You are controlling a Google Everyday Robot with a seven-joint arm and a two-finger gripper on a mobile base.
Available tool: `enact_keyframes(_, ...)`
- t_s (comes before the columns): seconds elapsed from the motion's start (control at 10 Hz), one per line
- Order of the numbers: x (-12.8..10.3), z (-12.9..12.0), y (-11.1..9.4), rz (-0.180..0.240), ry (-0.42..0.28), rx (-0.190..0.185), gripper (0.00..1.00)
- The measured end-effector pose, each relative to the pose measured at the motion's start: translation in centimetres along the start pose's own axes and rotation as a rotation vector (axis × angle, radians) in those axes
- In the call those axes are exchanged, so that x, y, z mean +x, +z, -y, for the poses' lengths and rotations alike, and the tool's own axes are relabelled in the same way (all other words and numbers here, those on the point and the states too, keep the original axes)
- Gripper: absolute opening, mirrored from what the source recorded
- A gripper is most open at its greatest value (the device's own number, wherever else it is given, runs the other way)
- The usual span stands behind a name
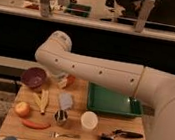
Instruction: Place towel in purple bowl
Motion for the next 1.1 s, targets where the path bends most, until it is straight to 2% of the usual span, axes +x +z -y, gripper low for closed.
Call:
enact_keyframes(0.1,0.0,0.0,0.0,0.014,0.013,0.0,0.8)
enact_keyframes(0.3,0.5,-0.5,1.5,0.049,0.043,-0.007,0.8)
enact_keyframes(0.4,0.7,-0.8,2.8,0.067,0.055,-0.012,0.8)
enact_keyframes(0.5,0.6,-1.2,5.1,0.099,0.063,-0.02,0.8)
enact_keyframes(0.8,1.1,-1.7,7.8,0.139,0.068,-0.036,0.8)
enact_keyframes(1.1,1.3,-2.6,10.3,0.173,0.045,-0.081,0.8)
